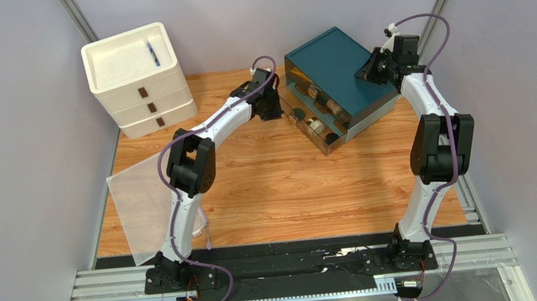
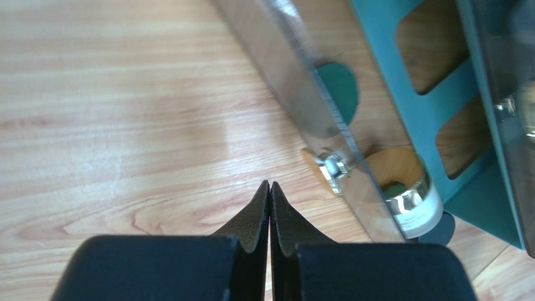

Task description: Organize the makeup

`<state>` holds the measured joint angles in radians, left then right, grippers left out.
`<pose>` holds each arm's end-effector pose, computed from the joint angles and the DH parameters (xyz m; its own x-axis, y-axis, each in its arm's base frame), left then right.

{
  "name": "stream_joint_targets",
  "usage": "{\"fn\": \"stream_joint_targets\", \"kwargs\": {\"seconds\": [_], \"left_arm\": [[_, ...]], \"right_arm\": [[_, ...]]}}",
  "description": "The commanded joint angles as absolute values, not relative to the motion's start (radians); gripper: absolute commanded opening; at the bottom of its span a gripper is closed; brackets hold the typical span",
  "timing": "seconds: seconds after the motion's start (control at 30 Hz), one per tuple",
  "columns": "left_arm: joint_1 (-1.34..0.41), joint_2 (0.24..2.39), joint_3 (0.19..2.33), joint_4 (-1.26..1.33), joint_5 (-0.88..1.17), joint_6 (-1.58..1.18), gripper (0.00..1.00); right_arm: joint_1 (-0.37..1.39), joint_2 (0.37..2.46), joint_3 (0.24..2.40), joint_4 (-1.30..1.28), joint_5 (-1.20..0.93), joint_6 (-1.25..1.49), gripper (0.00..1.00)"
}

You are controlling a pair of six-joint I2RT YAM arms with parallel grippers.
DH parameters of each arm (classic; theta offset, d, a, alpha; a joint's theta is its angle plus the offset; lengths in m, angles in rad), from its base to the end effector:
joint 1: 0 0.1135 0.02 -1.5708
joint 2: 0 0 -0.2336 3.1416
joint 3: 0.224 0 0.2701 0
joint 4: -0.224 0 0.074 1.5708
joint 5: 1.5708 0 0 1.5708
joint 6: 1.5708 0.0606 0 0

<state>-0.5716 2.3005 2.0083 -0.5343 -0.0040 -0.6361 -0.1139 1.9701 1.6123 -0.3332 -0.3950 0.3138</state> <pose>0.4513 -0.2900 0.1702 -0.8177 -0.1804 -0.5467 0.0658 0.9141 -0.4001 0.4782 -0.0312 0.2099 -0.6608 0.3624 -0.6573 0.0150 0.8819 0.4711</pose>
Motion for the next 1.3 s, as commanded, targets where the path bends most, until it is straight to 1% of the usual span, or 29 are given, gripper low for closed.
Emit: {"fn": "stream_joint_targets", "kwargs": {"seconds": [0.0,0.13,0.23,0.43,0.6,0.73,0.83,0.93,0.97,1.03,1.07,1.1,1.2,1.27], "left_arm": [[-0.542,2.278,1.988,-0.492,0.112,-0.759,0.0],[-0.541,2.347,2.016,-0.43,0.248,-0.836,0.0],[-0.545,2.387,2.049,-0.388,0.304,-0.893,0.0],[-0.572,2.479,2.175,-0.381,0.342,-0.968,0.0],[-0.606,2.568,2.244,-0.281,0.388,-1.107,0.0],[-0.635,2.647,2.382,-0.213,0.396,-1.216,0.0],[-0.647,2.692,2.441,-0.174,0.4,-1.284,0.0],[-0.644,2.683,2.416,-0.175,0.416,-1.295,0.0],[-0.641,2.643,2.393,-0.189,0.414,-1.279,0.0],[-0.627,2.579,2.255,-0.178,0.396,-1.217,0.0],[-0.621,2.501,2.2,-0.163,0.381,-1.191,0.0],[-0.611,2.461,2.095,-0.155,0.352,-1.134,0.0],[-0.591,2.309,1.935,-0.117,0.316,-1.002,0.0],[-0.58,2.208,1.878,-0.097,0.331,-0.935,0.0]], "right_arm": [[-0.092,2.171,1.485,-0.742,-0.264,0.242,0.0],[-0.092,2.172,1.486,-0.744,-0.264,0.242,0.0],[-0.092,2.171,1.486,-0.746,-0.264,0.241,0.0],[-0.092,2.172,1.489,-0.742,-0.264,0.241,0.0],[-0.092,2.169,1.485,-0.741,-0.264,0.241,0.0],[-0.092,2.164,1.476,-0.739,-0.262,0.241,0.0],[-0.092,2.163,1.473,-0.738,-0.262,0.242,0.0],[-0.092,2.16,1.473,-0.738,-0.261,0.241,0.0],[-0.092,2.154,1.474,-0.735,-0.261,0.241,0.0],[-0.092,2.14,1.468,-0.729,-0.259,0.244,0.0],[-0.092,2.122,1.468,-0.72,-0.259,0.245,0.0],[-0.092,2.112,1.468,-0.716,-0.256,0.247,0.0],[-0.092,2.06,1.471,-0.7,-0.265,0.252,0.0],[-0.092,1.998,1.465,-0.678,-0.278,0.259,0.0]]}}
